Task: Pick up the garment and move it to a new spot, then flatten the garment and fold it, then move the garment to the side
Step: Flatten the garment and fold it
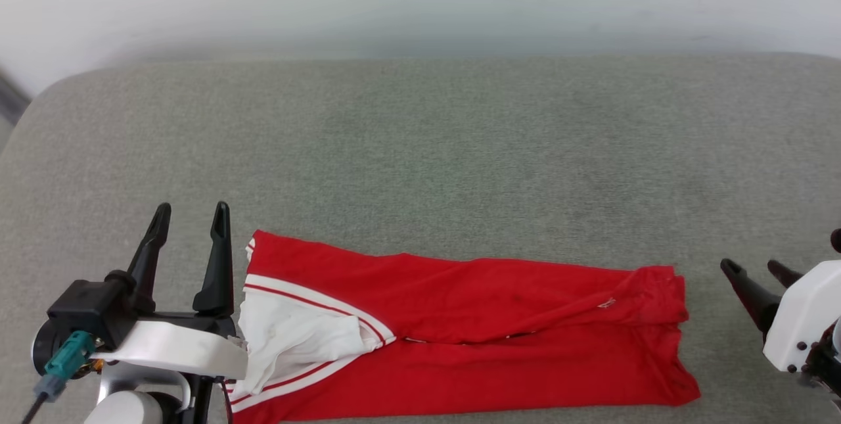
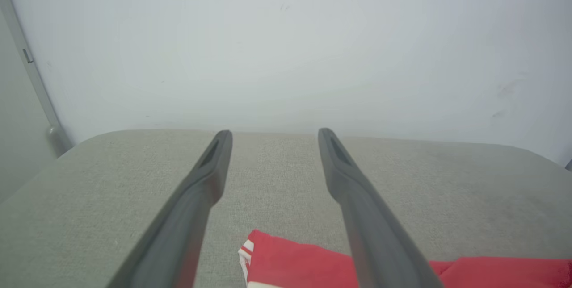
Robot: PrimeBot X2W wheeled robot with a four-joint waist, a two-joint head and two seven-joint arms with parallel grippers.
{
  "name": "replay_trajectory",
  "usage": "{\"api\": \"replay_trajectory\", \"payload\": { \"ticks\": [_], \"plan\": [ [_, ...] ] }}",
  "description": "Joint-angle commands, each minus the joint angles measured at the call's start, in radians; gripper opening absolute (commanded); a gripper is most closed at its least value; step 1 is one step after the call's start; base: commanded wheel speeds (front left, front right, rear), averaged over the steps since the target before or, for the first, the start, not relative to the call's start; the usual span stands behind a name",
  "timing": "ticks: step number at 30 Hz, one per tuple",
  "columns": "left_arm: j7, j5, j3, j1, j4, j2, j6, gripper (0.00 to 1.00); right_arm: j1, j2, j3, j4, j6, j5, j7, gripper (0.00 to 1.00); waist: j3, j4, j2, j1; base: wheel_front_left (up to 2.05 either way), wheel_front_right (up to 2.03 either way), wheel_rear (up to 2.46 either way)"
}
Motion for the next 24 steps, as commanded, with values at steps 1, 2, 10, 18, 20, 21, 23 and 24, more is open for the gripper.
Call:
{"api": "replay_trajectory", "payload": {
  "ticks": [1, 2, 10, 18, 20, 21, 23, 24],
  "plan": [
    [-0.009, 0.028, -0.002, -0.012, -0.016, -0.005, 0.011, 1.0, -0.006, -0.002, -0.004, -0.01, 0.0, -0.006, 0.039, 1.0, 0.013, 0.018, -0.0001, 0.0001, 0.0, 0.0, 0.0],
    [-0.011, 0.047, -0.003, -0.014, -0.027, -0.006, 0.018, 1.0, -0.003, -0.001, -0.001, -0.016, 0.0, -0.009, 0.067, 1.0, 0.019, 0.024, -0.0001, 0.0001, 0.0, 0.0, 0.0],
    [-0.019, 0.129, -0.022, -0.019, -0.091, -0.018, 0.039, 1.0, 0.021, 0.05, 0.018, 0.047, 0.0, -0.024, 0.155, 1.0, 0.08, 0.074, -0.0001, 0.0001, 0.0, 0.0, 0.0],
    [-0.022, 0.147, -0.033, -0.031, -0.089, -0.026, 0.034, 1.0, 0.014, 0.085, 0.065, 0.209, 0.0, 0.008, 0.165, 1.0, 0.119, 0.097, -0.0001, 0.0001, 0.0, 0.0, 0.0],
    [-0.022, 0.145, -0.032, -0.033, -0.085, -0.028, 0.032, 1.0, 0.019, 0.098, 0.088, 0.236, 0.0, 0.022, 0.181, 0.44, 0.12, 0.097, -0.0001, 0.0001, 0.0, 0.0, 0.0],
    [-0.022, 0.145, -0.031, -0.032, -0.083, -0.029, 0.032, 1.0, 0.019, 0.101, 0.097, 0.241, 0.001, 0.026, 0.182, 0.06, 0.12, 0.096, -0.0001, 0.0001, 0.0, 0.0, 0.0],
    [-0.023, 0.146, -0.032, -0.032, -0.077, -0.029, 0.028, 1.0, 0.011, 0.101, 0.102, 0.243, 0.001, 0.03, 0.182, 0.0, 0.117, 0.094, -0.0001, 0.0001, 0.0, 0.0, 0.0],
    [-0.023, 0.149, -0.034, -0.031, -0.075, -0.027, 0.027, 1.0, 0.002, 0.096, 0.103, 0.236, 0.001, 0.028, 0.174, 0.0, 0.114, 0.092, -0.0001, 0.0001, 0.0, 0.0, 0.0]
  ]
}}
